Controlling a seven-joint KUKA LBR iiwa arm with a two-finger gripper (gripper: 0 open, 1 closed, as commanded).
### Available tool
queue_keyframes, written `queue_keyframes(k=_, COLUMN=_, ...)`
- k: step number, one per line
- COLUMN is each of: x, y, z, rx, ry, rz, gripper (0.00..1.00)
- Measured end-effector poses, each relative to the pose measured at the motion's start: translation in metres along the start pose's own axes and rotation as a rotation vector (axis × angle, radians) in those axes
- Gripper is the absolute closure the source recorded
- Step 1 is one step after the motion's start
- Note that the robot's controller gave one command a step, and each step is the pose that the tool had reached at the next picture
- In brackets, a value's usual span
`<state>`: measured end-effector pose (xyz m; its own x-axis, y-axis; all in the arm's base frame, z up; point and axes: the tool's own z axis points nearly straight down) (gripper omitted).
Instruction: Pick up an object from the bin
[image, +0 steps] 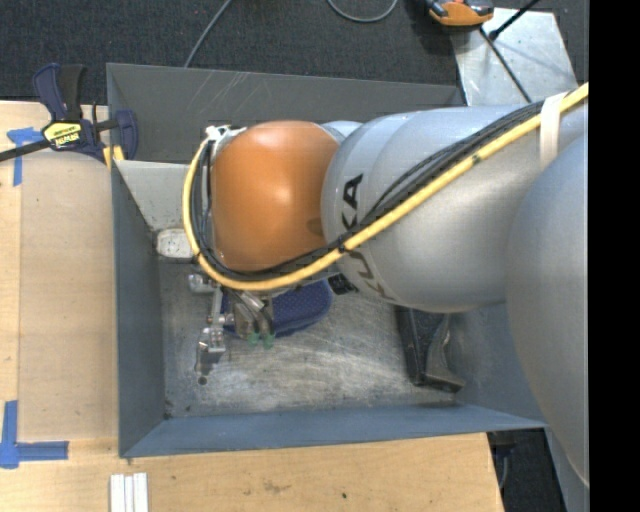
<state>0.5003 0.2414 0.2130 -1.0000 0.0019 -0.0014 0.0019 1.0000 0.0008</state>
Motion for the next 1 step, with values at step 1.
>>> queue_keyframes(k=1, x=-0.1076, y=-0.0084, z=0.0722, rx=0.001, ry=-0.002, rz=-0.258, gripper=0.00)
